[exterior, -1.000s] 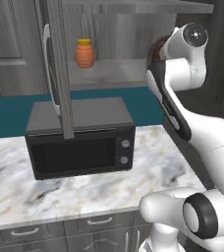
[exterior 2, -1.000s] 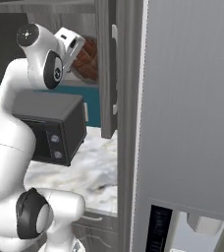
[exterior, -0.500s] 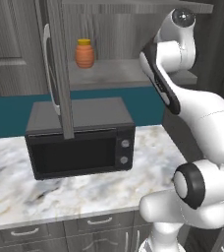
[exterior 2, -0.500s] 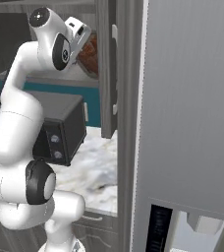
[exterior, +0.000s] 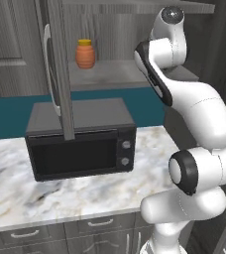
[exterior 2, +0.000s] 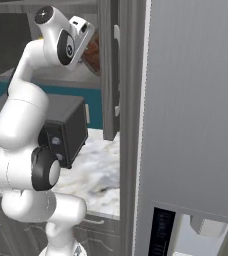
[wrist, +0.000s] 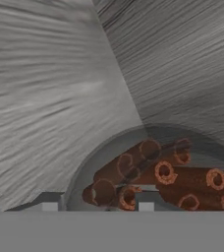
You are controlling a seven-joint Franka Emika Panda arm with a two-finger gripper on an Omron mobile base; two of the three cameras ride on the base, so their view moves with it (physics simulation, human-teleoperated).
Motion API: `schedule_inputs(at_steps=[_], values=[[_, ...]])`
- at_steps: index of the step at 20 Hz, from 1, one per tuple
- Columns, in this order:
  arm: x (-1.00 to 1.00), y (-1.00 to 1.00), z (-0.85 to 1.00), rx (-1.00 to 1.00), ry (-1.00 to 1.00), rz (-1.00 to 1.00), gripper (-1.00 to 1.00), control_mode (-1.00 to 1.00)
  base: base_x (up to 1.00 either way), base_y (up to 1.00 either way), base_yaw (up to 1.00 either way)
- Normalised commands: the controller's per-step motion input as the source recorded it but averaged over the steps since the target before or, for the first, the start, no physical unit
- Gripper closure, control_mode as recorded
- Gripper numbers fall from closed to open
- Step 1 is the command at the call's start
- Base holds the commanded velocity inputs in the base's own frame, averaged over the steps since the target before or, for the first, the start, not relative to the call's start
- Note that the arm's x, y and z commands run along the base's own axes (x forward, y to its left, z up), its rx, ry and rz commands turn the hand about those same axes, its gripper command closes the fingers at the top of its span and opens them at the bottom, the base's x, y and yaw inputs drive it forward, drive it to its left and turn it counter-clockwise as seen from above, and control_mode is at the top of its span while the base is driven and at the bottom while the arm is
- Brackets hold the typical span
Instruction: Pick the jar and candle from the dining table and place them in the open cabinet. Close the cabinet after placing the objects.
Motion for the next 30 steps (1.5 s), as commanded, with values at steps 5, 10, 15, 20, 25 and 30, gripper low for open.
schedule_inputs(at_steps=[5,10,15,20,25,30], values=[[0.04,0.00,0.00,0.00,-0.05,0.00,-1.00,-1.00,0.00,0.00,0.00],[0.00,0.00,0.18,-0.02,-0.19,0.00,-1.00,-1.00,0.00,0.00,0.00],[0.00,-0.11,0.09,-0.03,-0.14,0.00,-1.00,-1.00,0.00,0.00,0.00],[-0.04,-0.07,0.05,-0.03,-0.11,0.00,-1.00,-1.00,0.00,0.00,0.00],[-0.69,-0.01,0.01,0.00,0.00,0.00,-1.00,-1.00,0.00,0.00,0.00],[-1.00,0.00,0.01,0.00,0.00,0.00,-1.00,-1.00,0.00,0.00,0.00]])
